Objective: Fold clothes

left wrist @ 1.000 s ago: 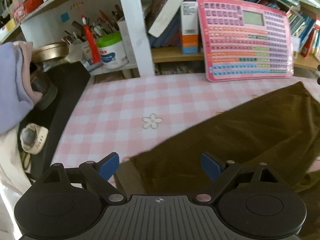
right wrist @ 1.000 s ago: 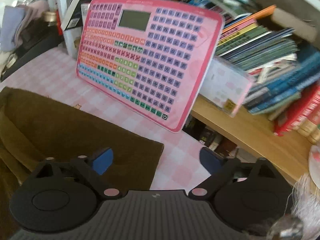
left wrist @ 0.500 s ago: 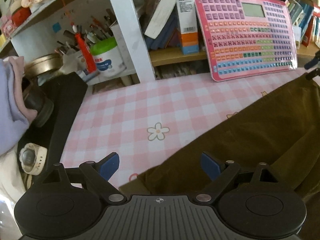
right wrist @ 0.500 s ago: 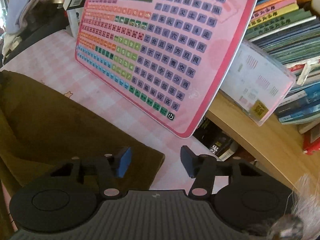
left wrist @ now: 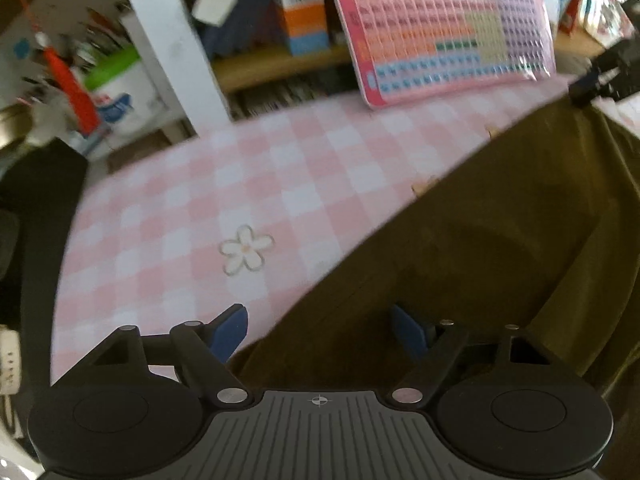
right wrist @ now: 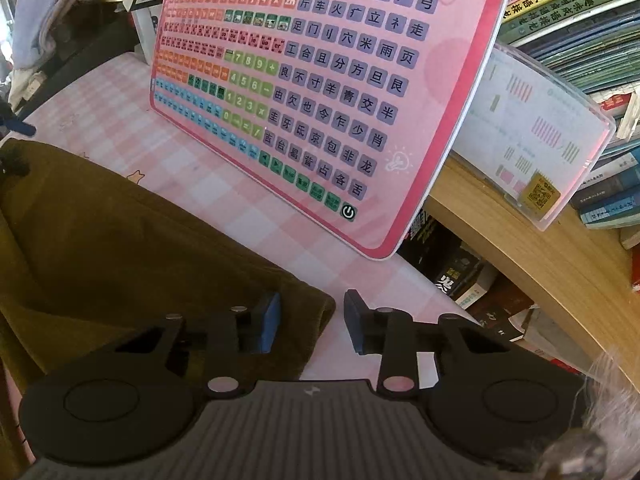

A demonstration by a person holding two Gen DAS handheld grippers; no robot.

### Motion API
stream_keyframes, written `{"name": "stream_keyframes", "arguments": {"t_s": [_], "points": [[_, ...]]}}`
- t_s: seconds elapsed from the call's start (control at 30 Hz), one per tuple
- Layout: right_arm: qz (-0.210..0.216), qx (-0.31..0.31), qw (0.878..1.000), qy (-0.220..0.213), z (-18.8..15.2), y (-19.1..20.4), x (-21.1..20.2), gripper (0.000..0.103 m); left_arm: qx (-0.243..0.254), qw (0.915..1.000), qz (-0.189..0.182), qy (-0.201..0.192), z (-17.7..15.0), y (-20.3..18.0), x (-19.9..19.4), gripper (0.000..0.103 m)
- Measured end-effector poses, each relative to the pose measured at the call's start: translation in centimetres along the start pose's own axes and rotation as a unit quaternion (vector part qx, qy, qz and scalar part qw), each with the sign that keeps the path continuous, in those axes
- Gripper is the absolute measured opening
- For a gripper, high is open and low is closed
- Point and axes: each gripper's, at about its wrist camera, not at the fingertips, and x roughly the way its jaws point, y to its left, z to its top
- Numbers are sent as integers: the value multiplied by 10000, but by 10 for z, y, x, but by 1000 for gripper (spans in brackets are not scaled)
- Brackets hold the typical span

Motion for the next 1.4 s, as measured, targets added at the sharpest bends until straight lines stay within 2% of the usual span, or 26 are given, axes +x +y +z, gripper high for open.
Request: {"name": "stream_keyframes", "arguments": {"t_s": [0.1, 0.2, 0.27, 0.3, 0.33, 0.4, 0.43, 0.47, 0.5, 0.57, 0.6, 0.67, 0.83, 1.0, 1.07, 1.13, 1.2, 1.3, 1.4], "points": [[-8, 27, 10000, 12, 0, 1, -1, 33, -52, 9999, -157, 31, 0, 10, 3, 78], [-10, 40, 10000, -18, -2, 1, -2, 33, -226, 9994, -249, -12, -1, 16, 4, 70], [-30, 84, 10000, -36, -3, 1, -4, 31, -342, 9987, -376, -25, -1, 14, 2, 47], [-45, 113, 9999, -44, -4, 2, -5, 30, -400, 9982, -440, -31, -1, 14, 2, 43], [-59, 142, 9999, -53, -4, 2, -5, 21, -458, 9977, -503, -37, -1, 13, 1, 36], [-97, 228, 9997, -34, -5, 3, -7, 14, -512, 9968, -601, 90, 2, 13, 0, 25], [-130, 258, 9996, -19, -5, 4, -8, 11, -468, 9967, -650, 159, 3, 13, -1, 11], [-215, 250, 9995, -10, -6, 7, -11, 11, -426, 9967, -665, 204, 3, 13, -2, 8], [-392, 172, 9991, -50, -6, 12, -15, 10, -332, 9976, -585, 175, 2, 10, -4, 8], [-979, -149, 9946, -325, -8, 27, -29, 9, -149, 9993, -193, -271, 0, -2, -20, 7], [-1362, -310, 9887, -540, -9, 37, -40, 8, -138, 9985, -11, -530, 0, -7, -30, 7], [-1856, -446, 9773, -923, -11, 55, -66, 8, -142, 9944, 316, -1000, 0, -18, -49, 6], [-2518, -346, 9559, -1473, -31, 86, -142, 8, 303, 9862, 240, -1608, -10, -37, -98, 6], [-3003, 166, 9338, -1937, -81, 144, -225, 8, 772, 9657, 110, -2476, -42, -51, -163, 6], [-3055, 454, 9304, -1974, -109, 176, -249, 8, 1001, 9568, 125, -2726, -64, -61, -184, 6], [-3067, 726, 9297, -1905, -143, 211, -264, 8, 1130, 9517, 57, -2856, -88, -68, -197, 7], [-2998, 1121, 9312, -1743, -181, 244, -268, 8, 1184, 9529, -166, -2786, -116, -74, -203, 7], [-2835, 1937, 9295, -1347, -236, 282, -259, 8, 1157, 9616, -512, -2434, -151, -76, -194, 11], [-2734, 2543, 9235, -877, -272, 313, -243, 9, 966, 9717, -649, -2054, -174, -77, -179, 15]]}}
